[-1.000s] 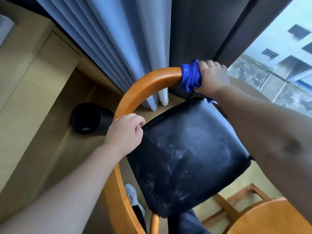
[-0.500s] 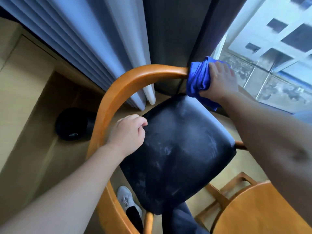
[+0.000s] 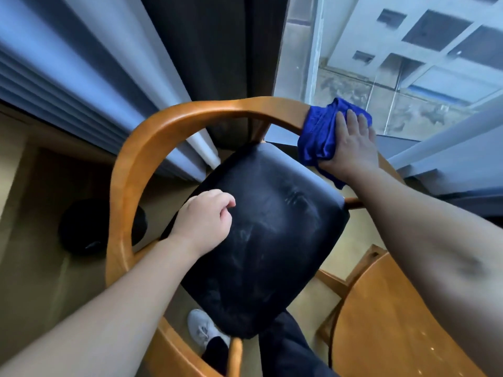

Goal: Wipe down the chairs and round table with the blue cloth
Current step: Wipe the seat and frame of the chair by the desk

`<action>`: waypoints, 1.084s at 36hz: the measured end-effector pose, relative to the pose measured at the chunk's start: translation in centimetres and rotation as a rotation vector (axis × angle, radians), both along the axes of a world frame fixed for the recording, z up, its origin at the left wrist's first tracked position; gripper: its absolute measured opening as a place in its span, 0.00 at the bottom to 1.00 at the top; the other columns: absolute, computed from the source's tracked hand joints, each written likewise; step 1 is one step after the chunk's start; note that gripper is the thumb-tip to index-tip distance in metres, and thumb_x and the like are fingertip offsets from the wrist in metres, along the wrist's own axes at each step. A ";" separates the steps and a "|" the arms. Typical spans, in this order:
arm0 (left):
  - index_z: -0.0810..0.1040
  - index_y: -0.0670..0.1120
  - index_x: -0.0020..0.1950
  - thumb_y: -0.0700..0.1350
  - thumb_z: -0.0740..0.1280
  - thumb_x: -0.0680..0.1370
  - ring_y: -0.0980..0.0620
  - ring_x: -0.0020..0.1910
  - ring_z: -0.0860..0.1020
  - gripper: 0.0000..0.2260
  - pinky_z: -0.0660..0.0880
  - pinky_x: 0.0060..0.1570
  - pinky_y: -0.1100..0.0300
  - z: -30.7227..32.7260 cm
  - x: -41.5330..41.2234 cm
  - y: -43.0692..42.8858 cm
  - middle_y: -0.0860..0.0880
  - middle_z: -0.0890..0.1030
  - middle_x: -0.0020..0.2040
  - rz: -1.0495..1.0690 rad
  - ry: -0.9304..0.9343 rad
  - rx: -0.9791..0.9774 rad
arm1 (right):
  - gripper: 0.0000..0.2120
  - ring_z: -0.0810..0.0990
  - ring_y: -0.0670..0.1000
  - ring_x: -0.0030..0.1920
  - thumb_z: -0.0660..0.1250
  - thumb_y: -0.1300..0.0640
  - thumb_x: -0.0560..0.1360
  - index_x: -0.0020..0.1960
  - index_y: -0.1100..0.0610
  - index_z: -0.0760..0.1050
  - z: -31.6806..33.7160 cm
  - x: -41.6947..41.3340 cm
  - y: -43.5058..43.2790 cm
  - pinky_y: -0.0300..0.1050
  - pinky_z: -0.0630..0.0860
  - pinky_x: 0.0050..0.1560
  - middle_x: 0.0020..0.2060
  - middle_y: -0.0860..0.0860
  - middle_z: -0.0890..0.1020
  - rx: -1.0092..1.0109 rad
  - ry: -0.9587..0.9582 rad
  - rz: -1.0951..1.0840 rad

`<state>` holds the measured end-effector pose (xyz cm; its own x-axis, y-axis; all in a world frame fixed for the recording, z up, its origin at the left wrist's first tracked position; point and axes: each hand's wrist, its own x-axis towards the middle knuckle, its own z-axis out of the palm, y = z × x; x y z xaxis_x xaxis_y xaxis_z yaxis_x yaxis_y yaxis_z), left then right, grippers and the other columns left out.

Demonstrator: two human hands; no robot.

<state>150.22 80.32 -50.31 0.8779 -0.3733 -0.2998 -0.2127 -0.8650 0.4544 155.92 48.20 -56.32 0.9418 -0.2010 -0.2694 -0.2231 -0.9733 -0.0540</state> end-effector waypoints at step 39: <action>0.79 0.46 0.51 0.38 0.63 0.74 0.48 0.47 0.77 0.09 0.70 0.44 0.58 3.1 -6.1 -1.7 0.51 0.80 0.46 -0.126 -0.055 -0.037 | 0.37 0.77 0.64 0.51 0.69 0.62 0.70 0.73 0.66 0.55 3.2 -13.5 -5.7 0.50 0.73 0.39 0.59 0.64 0.72 -0.172 0.257 -0.313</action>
<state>144.08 78.61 -47.17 0.8382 -0.4915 -0.2363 -0.3442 -0.8128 0.4699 142.43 42.49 -53.14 0.7355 -0.5282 -0.4244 -0.4934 -0.8468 0.1989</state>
